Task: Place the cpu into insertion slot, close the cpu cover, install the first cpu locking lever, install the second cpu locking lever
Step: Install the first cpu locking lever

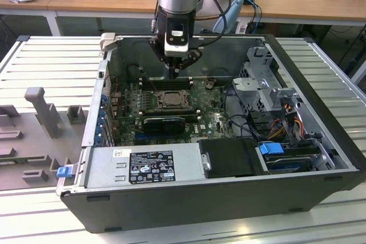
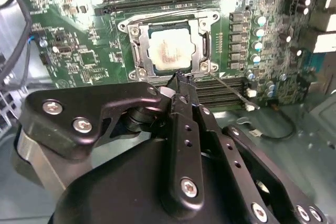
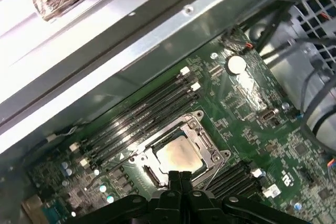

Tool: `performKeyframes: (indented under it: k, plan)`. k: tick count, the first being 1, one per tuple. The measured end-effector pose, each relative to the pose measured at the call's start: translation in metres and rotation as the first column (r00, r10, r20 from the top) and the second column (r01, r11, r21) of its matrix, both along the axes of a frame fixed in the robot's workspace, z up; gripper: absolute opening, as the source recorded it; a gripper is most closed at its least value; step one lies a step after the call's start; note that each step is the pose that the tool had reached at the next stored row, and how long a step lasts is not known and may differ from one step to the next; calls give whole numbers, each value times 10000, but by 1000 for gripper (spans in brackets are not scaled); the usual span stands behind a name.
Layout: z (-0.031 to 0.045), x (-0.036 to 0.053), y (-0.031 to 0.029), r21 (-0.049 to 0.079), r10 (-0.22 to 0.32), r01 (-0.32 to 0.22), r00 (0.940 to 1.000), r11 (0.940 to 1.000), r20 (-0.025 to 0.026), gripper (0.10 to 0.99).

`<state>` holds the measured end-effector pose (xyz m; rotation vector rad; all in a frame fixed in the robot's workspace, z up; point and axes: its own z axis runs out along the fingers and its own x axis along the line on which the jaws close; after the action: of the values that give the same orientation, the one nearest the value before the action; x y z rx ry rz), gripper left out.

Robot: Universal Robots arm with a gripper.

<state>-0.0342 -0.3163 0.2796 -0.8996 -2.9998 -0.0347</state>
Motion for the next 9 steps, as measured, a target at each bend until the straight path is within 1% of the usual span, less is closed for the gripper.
performKeyframes:
  k: [2,3,6,7,8,9]
  plan:
    - [0,0,0,-1,662,-662,9978,9978,0,106]
    - [0,0,0,0,869,-869,9962,9962,0,106]
    - [0,0,0,0,1534,-1534,9882,9882,0,106]
    - [0,0,0,0,1797,-1797,9837,9837,0,106]
    - [0,0,0,0,2107,-2107,9775,9775,0,106]
    - [-1,0,0,0,2288,-2288,9735,9735,0,106]
